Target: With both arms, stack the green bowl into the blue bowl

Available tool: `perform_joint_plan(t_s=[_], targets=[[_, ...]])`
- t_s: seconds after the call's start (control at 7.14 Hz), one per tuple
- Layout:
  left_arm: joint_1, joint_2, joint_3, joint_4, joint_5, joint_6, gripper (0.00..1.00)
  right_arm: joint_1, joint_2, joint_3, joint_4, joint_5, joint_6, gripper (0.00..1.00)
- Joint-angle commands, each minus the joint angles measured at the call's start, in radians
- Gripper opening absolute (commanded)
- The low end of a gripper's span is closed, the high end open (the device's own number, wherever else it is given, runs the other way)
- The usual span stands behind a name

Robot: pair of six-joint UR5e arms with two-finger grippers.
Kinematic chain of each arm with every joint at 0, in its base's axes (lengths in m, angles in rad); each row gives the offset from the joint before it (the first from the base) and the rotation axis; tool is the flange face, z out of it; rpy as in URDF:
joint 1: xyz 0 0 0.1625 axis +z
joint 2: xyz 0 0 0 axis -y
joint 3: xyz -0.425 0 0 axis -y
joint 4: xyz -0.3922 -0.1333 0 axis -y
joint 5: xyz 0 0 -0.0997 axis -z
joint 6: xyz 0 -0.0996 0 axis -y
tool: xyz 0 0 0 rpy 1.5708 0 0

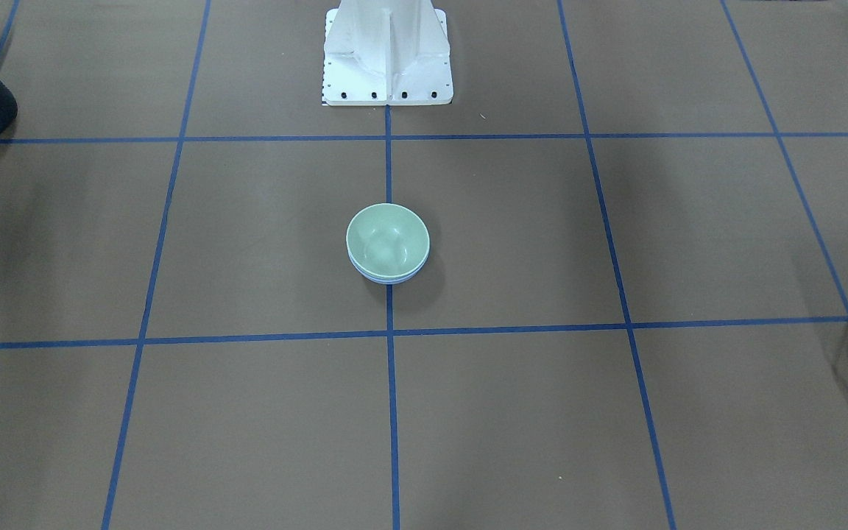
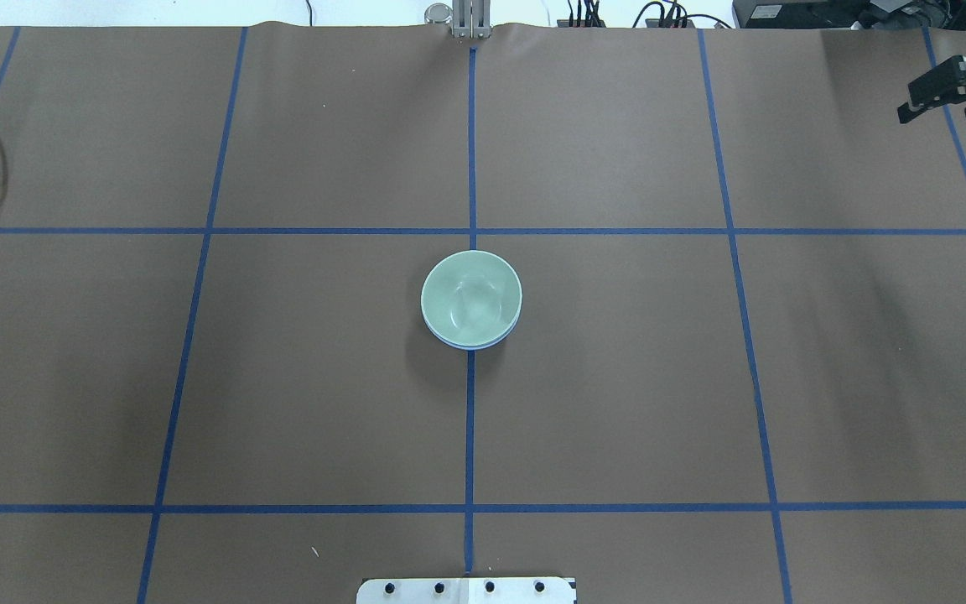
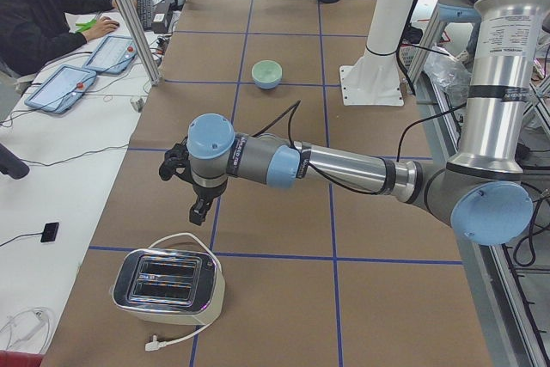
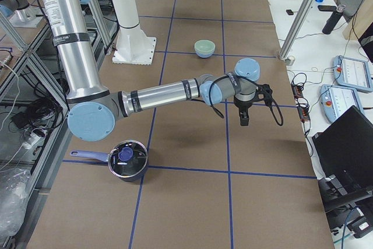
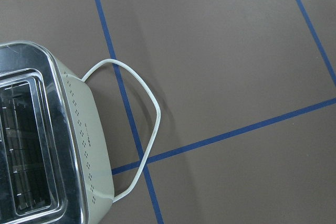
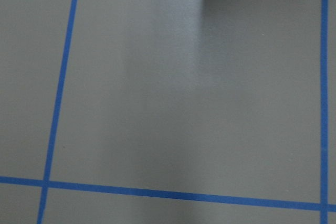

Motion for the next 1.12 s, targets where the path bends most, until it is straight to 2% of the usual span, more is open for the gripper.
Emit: perform_joint_plan(t_s=[0.0, 0.98], targets=[[-0.001, 0.004, 0.0, 0.001, 0.004, 0.001, 0.98, 0.042, -0.061, -0.002, -0.002, 0.007, -0.064, 1.0], [-0.001, 0.012, -0.011, 0.0, 0.007, 0.001, 0.98, 0.051, -0.074, -0.007, -0.001, 0.003, -0.064, 1.0]])
